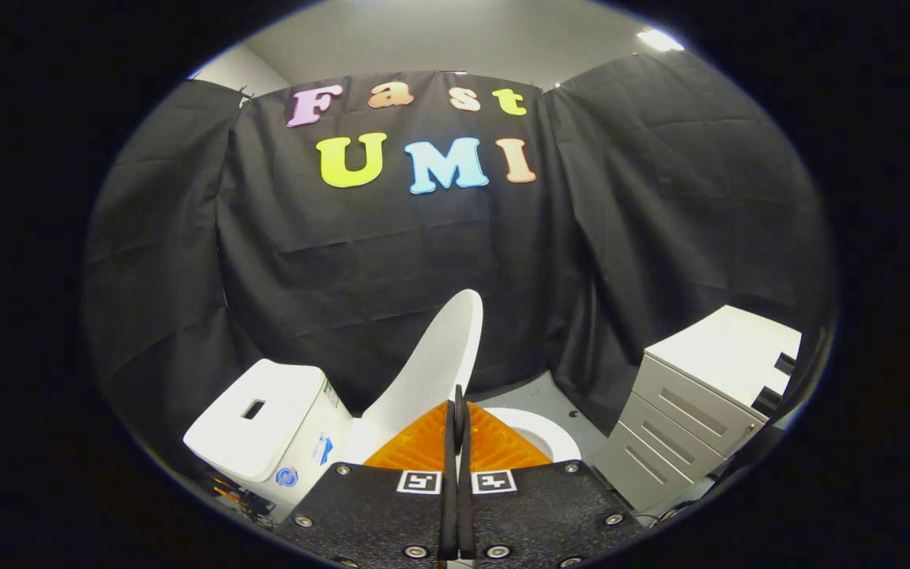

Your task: Open the toilet lid.

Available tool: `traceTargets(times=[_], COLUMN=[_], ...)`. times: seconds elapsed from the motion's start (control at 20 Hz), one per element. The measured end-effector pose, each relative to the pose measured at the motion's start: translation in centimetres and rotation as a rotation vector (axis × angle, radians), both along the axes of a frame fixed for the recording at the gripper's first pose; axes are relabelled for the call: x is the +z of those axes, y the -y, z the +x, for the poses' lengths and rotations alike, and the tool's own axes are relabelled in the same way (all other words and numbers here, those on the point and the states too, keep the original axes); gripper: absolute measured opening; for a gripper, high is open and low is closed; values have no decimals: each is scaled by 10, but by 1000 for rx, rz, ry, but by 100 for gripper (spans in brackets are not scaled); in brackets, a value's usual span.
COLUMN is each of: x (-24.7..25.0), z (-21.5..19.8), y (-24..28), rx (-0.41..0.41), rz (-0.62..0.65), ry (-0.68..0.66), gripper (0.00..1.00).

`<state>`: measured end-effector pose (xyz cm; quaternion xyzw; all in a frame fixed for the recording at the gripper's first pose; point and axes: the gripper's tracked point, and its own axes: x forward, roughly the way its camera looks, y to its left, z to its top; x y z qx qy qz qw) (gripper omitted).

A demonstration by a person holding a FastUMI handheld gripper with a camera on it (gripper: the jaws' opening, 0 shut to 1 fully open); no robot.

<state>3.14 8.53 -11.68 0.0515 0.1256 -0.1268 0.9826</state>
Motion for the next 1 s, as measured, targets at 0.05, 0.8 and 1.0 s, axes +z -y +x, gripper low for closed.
traceTargets(times=[0.05,0.8,1.0], x=[5,43,50], z=[1,15,21], y=[-7,-89,-118], rx=[10,104,158], rz=[-7,-80,-140], ry=[12,116,114], gripper=[0,0,0])
